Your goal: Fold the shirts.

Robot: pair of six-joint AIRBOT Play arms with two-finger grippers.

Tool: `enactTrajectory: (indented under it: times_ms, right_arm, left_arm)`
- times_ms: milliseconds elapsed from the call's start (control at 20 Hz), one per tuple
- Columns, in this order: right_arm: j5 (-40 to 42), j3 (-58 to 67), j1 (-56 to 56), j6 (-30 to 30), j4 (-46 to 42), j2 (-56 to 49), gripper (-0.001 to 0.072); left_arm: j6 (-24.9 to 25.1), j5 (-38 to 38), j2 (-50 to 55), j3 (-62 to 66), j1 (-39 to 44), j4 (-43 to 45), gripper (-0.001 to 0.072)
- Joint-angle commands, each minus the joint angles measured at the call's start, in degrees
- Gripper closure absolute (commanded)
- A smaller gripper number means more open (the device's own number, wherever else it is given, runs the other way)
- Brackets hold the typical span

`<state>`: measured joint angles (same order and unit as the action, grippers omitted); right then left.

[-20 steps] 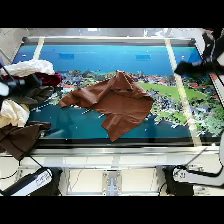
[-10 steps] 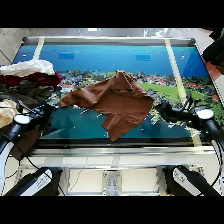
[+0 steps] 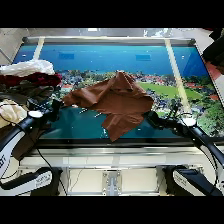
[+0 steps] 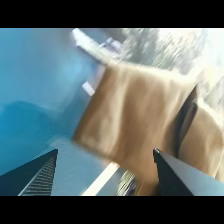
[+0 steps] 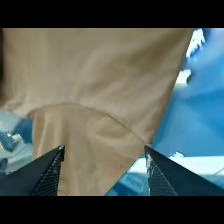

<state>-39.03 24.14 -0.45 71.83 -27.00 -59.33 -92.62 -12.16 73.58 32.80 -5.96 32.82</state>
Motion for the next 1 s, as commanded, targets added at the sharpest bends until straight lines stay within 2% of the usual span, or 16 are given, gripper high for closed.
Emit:
enactTrajectory:
  times_ms: [0, 150, 300, 450, 550, 650, 700, 850, 950]
  right_arm:
    - [1.36, -0.26, 4.0, 1.49, 1.01, -3.37, 0.016]
    - [3.1, -0.26, 6.64, 5.84, 1.01, -6.36, 0.016]
    - [8.98, -0.24, 9.07, 8.24, 2.64, -8.48, 0.016]
    - [13.16, 0.28, 10.58, 8.44, 6.14, -10.73, 0.0178]
    - [15.17, 1.38, 10.84, 8.44, 6.51, -11.8, 0.0404]
    - [16.09, 2.95, 10.84, 8.41, 6.47, -11.98, 0.0565]
    - [16.02, 3.85, 10.84, 8.2, 6.38, -11.98, 0.068]
    - [15.41, 6.16, 10.84, 8.02, 5.09, -11.98, 0.0693]
    - [14.56, 6.97, 10.84, 8.02, 3.48, -11.98, 0.0693]
  left_arm:
    - [0.07, 0.94, 4.15, 2.8, 0.55, -0.31, 0.001]
    - [0.04, 0.74, 6.23, 4.22, 0.61, -0.37, 0.001]
    - [0.04, 0.85, 7.06, 4.55, 0.61, -0.35, 0.0011]
    - [0.04, 0.81, 7.72, 4.85, 0.61, -0.33, 0.001]
    - [0.07, 0.72, 7.67, 4.85, 0.59, -0.33, 0.0011]
    - [0.09, -0.72, 7.39, 4.85, 0.39, -0.31, 0.001]
    - [0.09, -2.62, 7.26, 4.85, 0.02, -0.28, 0.001]
    - [0.09, -7.17, 7.21, 4.83, -1.49, 1.77, 0.001]
    - [0.07, -7.37, 7.21, 4.83, -2.67, 2.69, 0.001]
